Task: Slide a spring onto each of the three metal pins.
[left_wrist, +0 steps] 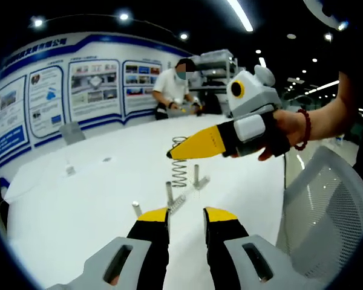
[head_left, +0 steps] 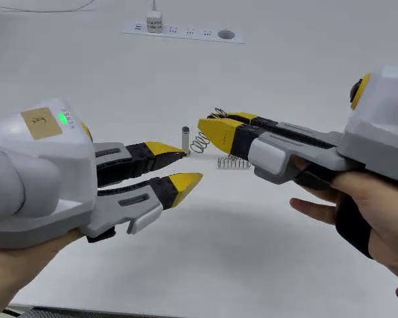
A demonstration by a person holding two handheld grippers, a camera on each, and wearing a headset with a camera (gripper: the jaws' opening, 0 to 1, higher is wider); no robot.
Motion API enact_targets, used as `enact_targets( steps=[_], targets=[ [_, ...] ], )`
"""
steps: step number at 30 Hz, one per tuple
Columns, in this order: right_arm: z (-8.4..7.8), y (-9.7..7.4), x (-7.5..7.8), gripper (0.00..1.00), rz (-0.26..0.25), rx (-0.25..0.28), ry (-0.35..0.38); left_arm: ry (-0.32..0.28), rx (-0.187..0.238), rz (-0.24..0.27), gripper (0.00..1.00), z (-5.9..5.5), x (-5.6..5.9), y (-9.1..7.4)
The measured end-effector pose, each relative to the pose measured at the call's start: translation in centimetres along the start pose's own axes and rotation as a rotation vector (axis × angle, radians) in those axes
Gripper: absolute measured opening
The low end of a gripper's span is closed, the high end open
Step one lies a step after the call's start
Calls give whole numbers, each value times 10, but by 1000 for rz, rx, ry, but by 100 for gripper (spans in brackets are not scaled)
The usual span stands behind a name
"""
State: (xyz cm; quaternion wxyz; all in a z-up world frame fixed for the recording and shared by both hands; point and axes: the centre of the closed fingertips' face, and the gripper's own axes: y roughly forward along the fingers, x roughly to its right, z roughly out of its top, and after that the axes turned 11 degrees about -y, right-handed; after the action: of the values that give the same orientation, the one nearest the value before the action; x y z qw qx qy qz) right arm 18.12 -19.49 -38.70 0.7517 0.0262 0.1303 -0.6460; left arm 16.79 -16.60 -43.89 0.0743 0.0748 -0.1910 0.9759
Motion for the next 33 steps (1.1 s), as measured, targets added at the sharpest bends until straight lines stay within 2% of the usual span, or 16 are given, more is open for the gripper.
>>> enact_targets(
  steps=[2, 3, 8, 22, 26, 33],
  targets=[
    [0, 3, 3, 12, -10, -2, -27, -2, -4, 12, 24, -2, -2, -1],
    [0, 5, 7, 12, -28, -1, -67, -2, -9, 23, 25, -3, -5, -1],
    [-2, 15, 18, 12, -75, -1, -138, 16, -15, 52, 31, -6, -9, -3],
    [-8, 39, 47, 12, -159, 16, -161, 0, -24, 72, 44, -15, -11, 0],
    [-12, 45, 51, 12, -170, -1, -180, -18, -21, 78, 48, -16, -13, 0],
    [-27, 55, 54, 12, -181, -67, -274, -35, -25, 88, 54, -20, -16, 0]
  ],
)
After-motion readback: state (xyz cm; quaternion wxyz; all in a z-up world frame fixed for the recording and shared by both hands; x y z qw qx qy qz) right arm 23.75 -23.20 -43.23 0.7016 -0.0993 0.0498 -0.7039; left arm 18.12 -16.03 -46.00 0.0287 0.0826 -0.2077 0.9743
